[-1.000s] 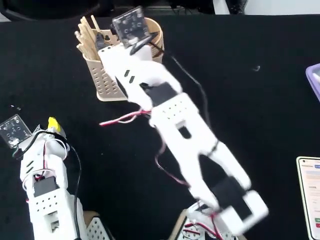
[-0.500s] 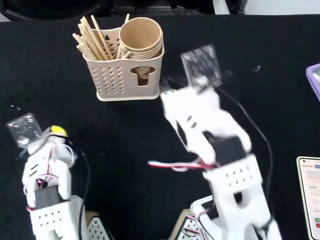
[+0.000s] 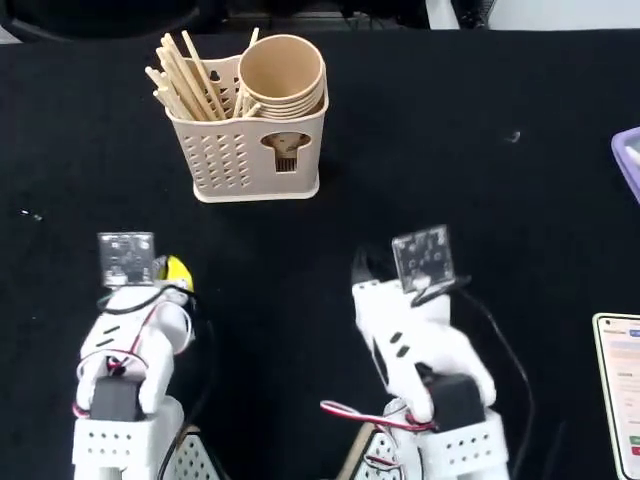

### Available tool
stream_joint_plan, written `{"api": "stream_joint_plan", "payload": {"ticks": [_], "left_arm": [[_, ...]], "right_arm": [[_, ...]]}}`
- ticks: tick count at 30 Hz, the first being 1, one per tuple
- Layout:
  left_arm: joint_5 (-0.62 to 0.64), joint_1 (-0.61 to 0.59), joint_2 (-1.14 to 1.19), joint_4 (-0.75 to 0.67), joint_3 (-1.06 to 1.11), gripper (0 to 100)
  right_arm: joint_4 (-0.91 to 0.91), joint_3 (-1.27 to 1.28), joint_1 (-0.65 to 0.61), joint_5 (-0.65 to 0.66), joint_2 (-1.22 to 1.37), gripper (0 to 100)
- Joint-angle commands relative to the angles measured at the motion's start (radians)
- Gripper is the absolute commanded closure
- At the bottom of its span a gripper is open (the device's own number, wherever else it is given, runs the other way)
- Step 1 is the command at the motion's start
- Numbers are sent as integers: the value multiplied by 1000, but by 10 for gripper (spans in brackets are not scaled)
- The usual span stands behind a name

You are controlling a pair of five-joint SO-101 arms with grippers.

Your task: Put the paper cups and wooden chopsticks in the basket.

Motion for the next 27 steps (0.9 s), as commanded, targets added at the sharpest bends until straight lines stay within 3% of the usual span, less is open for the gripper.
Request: {"api": "stream_joint_plan", "payload": {"ticks": [1, 5, 9, 13, 17, 27], "left_arm": [[-138, 15, -3, 57, 38, 970], [-146, 22, -5, 193, 13, 967], [-69, 15, -5, 252, 41, 967], [44, 21, 3, 261, 42, 969], [55, 15, -2, 373, 42, 970], [58, 16, 0, 364, 42, 970]], "right_arm": [[2, 74, 15, -9, -117, 973], [-34, 136, 21, -9, -74, 973], [60, 133, 68, -20, -96, 973], [186, 133, 71, -129, -111, 973], [316, 133, 75, -183, -111, 975], [310, 133, 74, -181, -108, 975]]}}
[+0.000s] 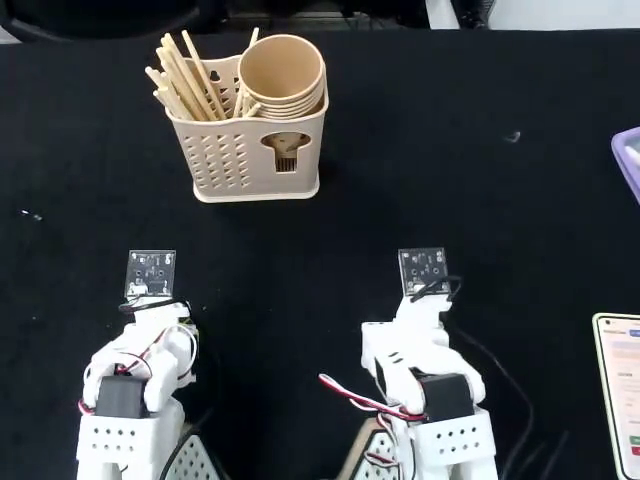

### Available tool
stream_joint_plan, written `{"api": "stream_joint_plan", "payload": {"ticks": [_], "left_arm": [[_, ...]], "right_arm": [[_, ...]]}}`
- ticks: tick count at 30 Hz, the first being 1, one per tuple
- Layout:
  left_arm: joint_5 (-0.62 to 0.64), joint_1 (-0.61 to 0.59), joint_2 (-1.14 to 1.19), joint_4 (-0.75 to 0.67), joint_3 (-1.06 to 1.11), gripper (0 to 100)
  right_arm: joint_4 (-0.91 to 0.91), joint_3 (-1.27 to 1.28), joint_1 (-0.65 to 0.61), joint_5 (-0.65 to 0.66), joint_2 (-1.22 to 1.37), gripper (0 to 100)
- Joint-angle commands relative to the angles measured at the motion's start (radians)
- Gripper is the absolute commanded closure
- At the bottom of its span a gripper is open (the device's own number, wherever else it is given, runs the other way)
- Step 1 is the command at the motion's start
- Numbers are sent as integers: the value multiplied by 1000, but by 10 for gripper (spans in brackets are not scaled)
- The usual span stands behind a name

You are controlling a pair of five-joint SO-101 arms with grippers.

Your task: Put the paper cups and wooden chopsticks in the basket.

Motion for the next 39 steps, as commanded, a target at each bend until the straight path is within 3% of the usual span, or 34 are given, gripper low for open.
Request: {"api": "stream_joint_plan", "payload": {"ticks": [1, 8, 16, 35, 39], "left_arm": [[11, 5, 0, 5, 24, 970], [11, 4, -3, 5, 24, 970], [11, 2, -5, 5, 22, 970], [11, 1, -5, 5, 22, 970], [11, -58, -5, 5, 22, 970]], "right_arm": [[9, -2, 15, -12, -90, 975], [9, -2, 25, -11, -93, 976], [9, -2, 195, -11, -94, 976], [9, -4, 195, -11, -94, 976], [9, -4, 195, -11, -94, 976]]}}
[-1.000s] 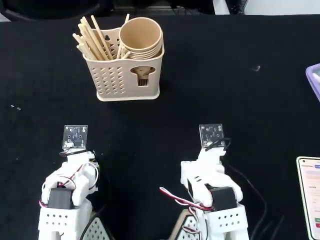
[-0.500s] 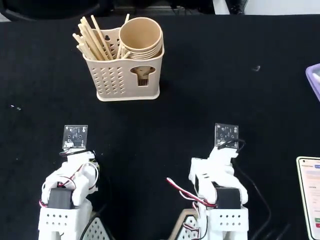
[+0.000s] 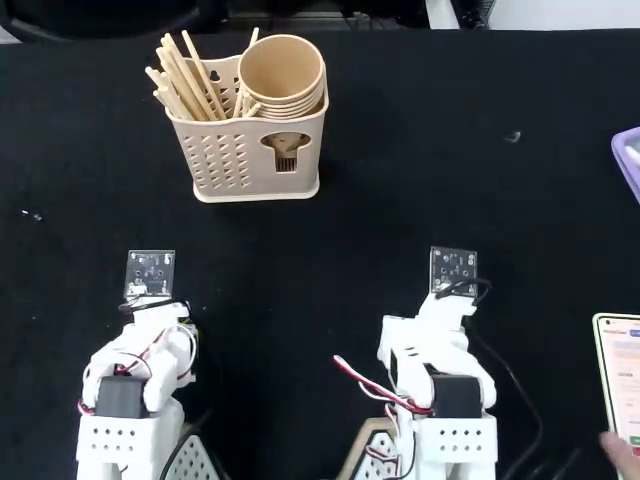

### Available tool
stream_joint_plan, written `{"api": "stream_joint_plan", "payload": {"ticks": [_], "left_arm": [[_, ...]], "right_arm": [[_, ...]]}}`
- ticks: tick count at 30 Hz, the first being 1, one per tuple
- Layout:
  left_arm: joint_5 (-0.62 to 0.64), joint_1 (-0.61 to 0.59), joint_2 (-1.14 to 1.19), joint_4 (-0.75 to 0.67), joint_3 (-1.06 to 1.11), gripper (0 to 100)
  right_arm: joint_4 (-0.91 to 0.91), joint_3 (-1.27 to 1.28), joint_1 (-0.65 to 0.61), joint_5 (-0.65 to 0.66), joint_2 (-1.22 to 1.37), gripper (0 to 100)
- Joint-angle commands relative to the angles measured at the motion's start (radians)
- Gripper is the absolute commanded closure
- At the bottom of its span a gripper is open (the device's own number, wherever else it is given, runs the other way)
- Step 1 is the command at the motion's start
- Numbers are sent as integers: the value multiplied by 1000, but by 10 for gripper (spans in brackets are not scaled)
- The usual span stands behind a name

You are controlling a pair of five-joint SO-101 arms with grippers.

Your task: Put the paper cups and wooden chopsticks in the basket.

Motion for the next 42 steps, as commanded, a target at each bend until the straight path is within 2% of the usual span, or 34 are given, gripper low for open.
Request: {"api": "stream_joint_plan", "payload": {"ticks": [1, 4, 8, 16, 42], "left_arm": [[9, -65, -5, 5, 22, 970], [9, -84, -5, 5, 22, 970], [9, -36, -5, 5, 22, 970], [9, -28, 2, 5, 22, 970], [9, -33, 0, 5, 22, 970]], "right_arm": [[9, -4, 21, -11, -94, 976], [9, -4, 21, -11, -94, 976], [9, -4, 21, -11, -94, 976], [9, -4, 21, -11, -94, 976], [9, -4, 21, -11, -94, 976]]}}
